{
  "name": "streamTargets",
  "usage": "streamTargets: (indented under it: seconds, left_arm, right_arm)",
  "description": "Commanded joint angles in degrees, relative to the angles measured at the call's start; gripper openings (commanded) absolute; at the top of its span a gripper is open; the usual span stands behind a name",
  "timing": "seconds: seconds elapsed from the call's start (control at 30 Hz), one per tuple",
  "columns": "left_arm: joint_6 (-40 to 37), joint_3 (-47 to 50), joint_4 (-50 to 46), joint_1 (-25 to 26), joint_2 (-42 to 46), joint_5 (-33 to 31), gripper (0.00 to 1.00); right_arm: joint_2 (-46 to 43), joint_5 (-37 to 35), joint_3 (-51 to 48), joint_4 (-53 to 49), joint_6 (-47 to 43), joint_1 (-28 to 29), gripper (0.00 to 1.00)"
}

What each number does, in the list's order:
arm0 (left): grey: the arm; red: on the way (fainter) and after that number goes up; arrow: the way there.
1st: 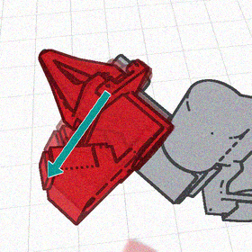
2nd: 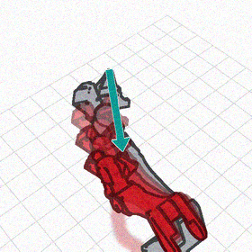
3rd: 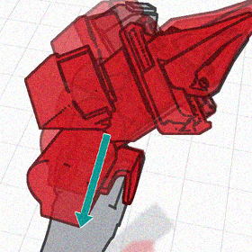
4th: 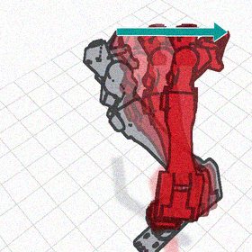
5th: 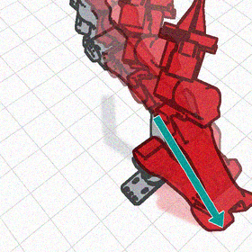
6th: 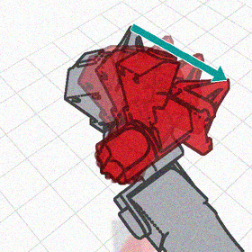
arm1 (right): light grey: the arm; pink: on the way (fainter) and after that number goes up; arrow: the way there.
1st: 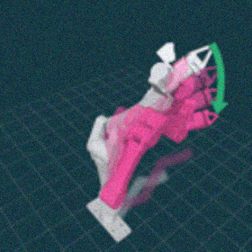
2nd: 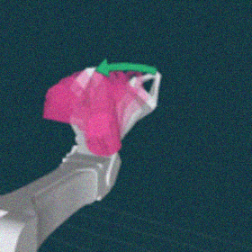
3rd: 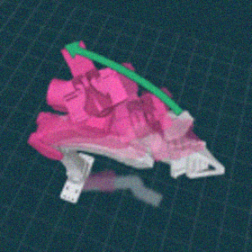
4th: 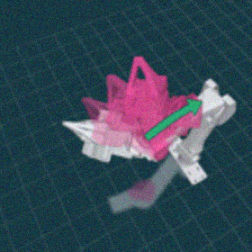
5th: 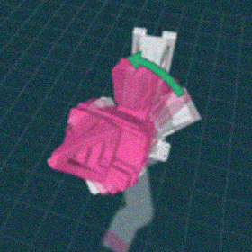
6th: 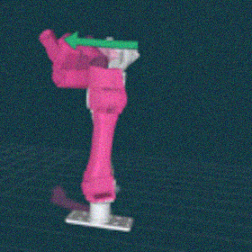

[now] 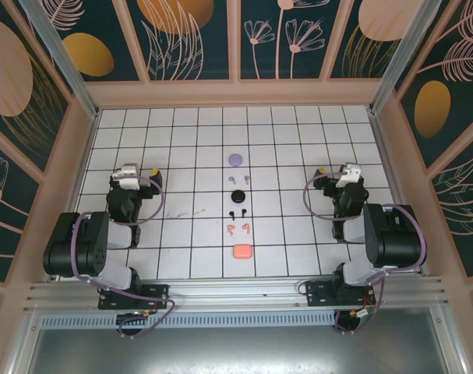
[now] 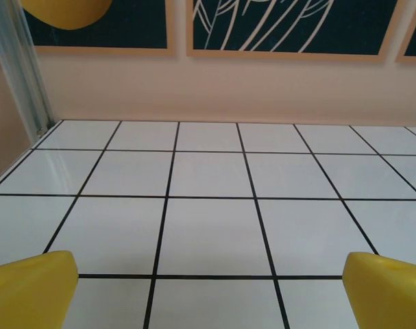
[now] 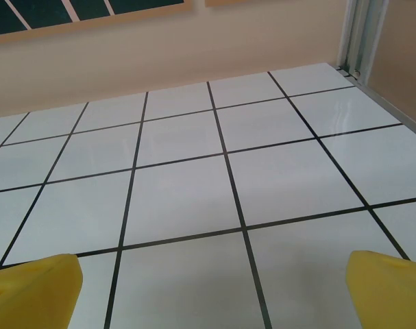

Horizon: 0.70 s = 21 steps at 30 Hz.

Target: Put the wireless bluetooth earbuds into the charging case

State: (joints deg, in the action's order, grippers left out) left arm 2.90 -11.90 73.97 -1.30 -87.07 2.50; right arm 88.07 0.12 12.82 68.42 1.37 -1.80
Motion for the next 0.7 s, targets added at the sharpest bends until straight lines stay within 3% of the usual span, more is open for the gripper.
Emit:
streamTargets:
  seconds: [0.0,0.67]
  left_arm:
    - [1.2,-1.2,-0.2,-0.3,0.0,-2.2,0.99]
    - [1.4,-2.1,-1.7,-0.3,-0.1,-3.3,0.99]
  right_arm:
    - [0.1,1.0,0.9,2.5,-0.5,-0.3,0.99]
    - [0.2,1.9,1.0,2.2,-0.2,-0.7,0.99]
